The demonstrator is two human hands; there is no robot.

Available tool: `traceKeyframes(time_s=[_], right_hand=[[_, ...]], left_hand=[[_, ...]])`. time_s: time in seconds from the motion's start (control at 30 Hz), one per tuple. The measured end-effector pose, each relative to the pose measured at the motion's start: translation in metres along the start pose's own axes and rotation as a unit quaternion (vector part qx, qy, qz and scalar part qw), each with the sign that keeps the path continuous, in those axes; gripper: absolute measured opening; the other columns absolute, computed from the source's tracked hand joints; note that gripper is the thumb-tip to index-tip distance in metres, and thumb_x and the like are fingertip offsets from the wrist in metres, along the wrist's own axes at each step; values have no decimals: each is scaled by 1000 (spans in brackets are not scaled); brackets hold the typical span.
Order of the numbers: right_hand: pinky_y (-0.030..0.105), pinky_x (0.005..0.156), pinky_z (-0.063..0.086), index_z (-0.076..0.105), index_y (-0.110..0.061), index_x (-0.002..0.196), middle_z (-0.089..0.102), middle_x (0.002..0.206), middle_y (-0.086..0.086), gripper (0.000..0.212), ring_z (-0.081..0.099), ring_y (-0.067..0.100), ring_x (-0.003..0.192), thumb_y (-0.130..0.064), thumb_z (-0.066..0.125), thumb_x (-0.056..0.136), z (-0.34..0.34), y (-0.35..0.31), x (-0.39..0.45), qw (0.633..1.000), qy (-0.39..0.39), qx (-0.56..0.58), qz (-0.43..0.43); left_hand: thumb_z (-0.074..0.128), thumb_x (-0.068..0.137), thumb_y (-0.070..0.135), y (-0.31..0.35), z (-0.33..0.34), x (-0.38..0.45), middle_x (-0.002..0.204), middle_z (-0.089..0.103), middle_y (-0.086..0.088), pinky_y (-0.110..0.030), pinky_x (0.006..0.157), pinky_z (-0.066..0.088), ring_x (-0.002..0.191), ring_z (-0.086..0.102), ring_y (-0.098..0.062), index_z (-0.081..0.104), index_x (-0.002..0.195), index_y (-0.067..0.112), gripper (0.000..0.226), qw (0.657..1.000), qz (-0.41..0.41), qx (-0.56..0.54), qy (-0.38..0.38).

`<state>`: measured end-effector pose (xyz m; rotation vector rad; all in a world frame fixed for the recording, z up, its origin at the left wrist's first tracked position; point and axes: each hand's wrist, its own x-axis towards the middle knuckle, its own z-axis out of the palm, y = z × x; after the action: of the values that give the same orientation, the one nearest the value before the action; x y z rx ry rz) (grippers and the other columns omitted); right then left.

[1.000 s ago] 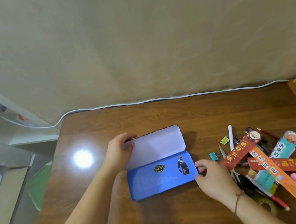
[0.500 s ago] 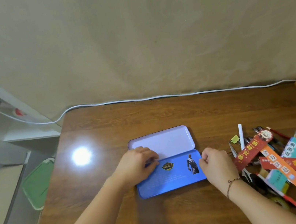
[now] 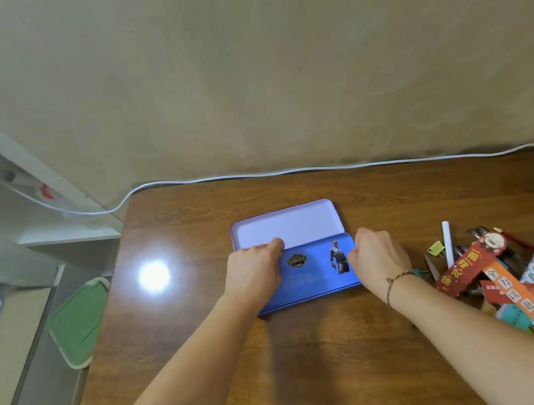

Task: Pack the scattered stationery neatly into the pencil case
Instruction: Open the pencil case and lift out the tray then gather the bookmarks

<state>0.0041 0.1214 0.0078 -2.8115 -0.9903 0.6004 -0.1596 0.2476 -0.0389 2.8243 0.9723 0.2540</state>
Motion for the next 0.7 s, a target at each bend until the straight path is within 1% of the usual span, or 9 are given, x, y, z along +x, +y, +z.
traceKeyframes(time_s=[0.07, 0.1, 0.13, 0.2, 0.27, 0.37, 0.47, 0.6, 0.7], right_hand=[[24, 41, 27, 46, -13, 84, 55, 73, 4, 14, 43, 13, 51, -18, 45, 96, -4, 1, -2, 1000, 16, 20, -9], [23, 41, 27, 46, -14, 83, 54, 70, 3, 15, 44, 12, 50, -20, 45, 97, -7, 4, -5, 999, 27, 37, -19], [22, 41, 27, 46, -15, 80, 53, 67, 1, 17, 44, 11, 49, -21, 46, 96, -9, 7, -11, 997, 41, 60, -32], [18, 40, 27, 46, -17, 75, 53, 61, 0, 20, 44, 10, 46, -21, 49, 95, -13, 19, -27, 990, 70, 109, -54], [14, 38, 27, 49, -19, 74, 53, 57, -1, 19, 45, 8, 44, -20, 52, 93, -9, 33, -45, 985, 77, 139, -64], [16, 38, 36, 52, -21, 75, 55, 56, -3, 17, 49, 6, 45, -19, 56, 92, 9, 56, -69, 986, 51, 151, -56], [14, 44, 37, 53, -23, 74, 57, 65, -6, 18, 53, 3, 55, -20, 58, 91, 30, 70, -82, 989, -7, 141, -36], [17, 51, 45, 56, -25, 75, 58, 73, -10, 15, 55, 2, 62, -23, 60, 90, 48, 75, -85, 990, -29, 130, -38], [23, 57, 53, 59, -28, 79, 60, 73, -11, 11, 57, 3, 65, -30, 61, 90, 51, 81, -84, 989, -36, 137, -47]], left_hand=[[78, 63, 5, 2, -1, -2, 64, 63, 6, -20, 37, 24, 51, 56, -22, 63, 73, 20, 23, 999, 9, -17, 44], [73, 71, 8, 1, -3, -3, 73, 65, 7, -25, 40, 35, 62, 58, -23, 66, 76, 20, 15, 997, 22, -25, 64], [66, 78, 12, 1, -5, -5, 78, 65, 7, -30, 47, 41, 69, 58, -24, 68, 78, 20, 8, 995, 40, -31, 88], [56, 86, 18, 2, -12, -12, 78, 64, 7, -33, 61, 40, 73, 54, -24, 68, 80, 21, 14, 990, 59, -30, 125], [57, 87, 18, 8, -21, -23, 75, 63, 8, -34, 65, 36, 72, 53, -24, 67, 78, 22, 14, 988, 75, -30, 135], [61, 83, 18, 21, -17, -49, 72, 59, 8, -36, 65, 39, 71, 50, -23, 66, 77, 24, 9, 987, 121, -41, 101], [66, 79, 17, 26, 1, -80, 70, 56, 7, -38, 64, 39, 69, 48, -23, 64, 75, 23, 8, 987, 148, -36, 56], [64, 82, 24, 24, 22, -104, 73, 57, 9, -36, 66, 34, 73, 48, -24, 65, 73, 26, 9, 992, 116, -12, 56], [54, 85, 32, 28, 27, -112, 75, 58, 9, -35, 66, 33, 76, 45, -23, 68, 72, 26, 19, 995, 74, 1, 63]])
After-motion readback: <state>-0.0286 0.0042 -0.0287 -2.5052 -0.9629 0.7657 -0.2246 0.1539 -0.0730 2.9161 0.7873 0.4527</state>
